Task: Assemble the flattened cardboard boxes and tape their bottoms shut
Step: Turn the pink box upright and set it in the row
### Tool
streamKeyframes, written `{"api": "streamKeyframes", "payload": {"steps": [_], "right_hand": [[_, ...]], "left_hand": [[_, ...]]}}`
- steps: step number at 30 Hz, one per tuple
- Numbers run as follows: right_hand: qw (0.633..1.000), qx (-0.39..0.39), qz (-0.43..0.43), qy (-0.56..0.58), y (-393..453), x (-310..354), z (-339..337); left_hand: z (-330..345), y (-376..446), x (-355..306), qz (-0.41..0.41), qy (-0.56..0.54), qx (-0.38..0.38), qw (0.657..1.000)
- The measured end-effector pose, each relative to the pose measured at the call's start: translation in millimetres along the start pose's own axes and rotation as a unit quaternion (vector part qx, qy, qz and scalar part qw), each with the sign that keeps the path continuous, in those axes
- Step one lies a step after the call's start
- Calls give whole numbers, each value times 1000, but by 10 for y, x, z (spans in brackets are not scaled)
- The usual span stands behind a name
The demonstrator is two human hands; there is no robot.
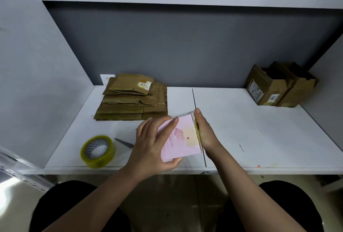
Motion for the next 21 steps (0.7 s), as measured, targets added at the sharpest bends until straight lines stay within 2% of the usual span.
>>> {"api": "streamKeyframes", "payload": {"steps": [3,4,6,7,9,10,12,14,17,21], "right_hand": [[969,-220,-81,-81,33,-102,-56],[956,-263,-94,-91,13,-124,-65],[938,-317,-103,-97,-40,-131,-67],[927,-343,-111,-104,-77,-113,-62],[910,-377,-128,-118,-140,-72,-31],[907,-380,-138,-121,-159,-61,-1],[906,-366,-175,-119,-211,-51,56],[919,-323,-213,-76,-270,-48,90],[956,-217,-187,59,-340,16,121],[951,-244,-164,100,-359,16,144]], "left_hand": [[46,-16,75,-53,19,72,996],[62,-23,65,-72,-4,84,994],[108,-22,-44,-120,-119,77,983],[124,-2,-116,-167,-209,60,962],[123,75,-226,-286,-396,-5,873],[142,110,-235,-330,-456,-41,825],[178,174,-175,-391,-495,-100,770],[243,186,-53,-446,-482,-114,745],[316,176,37,-491,-486,-102,716],[310,179,6,-488,-485,-108,717]]}}
Point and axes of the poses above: each hand's wrist, its own y-axis towards the middle knuckle, its own z-axis out of the palm, x = y × z, the point moved 2 cm from there along y, towards the middle knuckle, and after that the axes turned 8 degrees about -y, right-handed, at the moved point
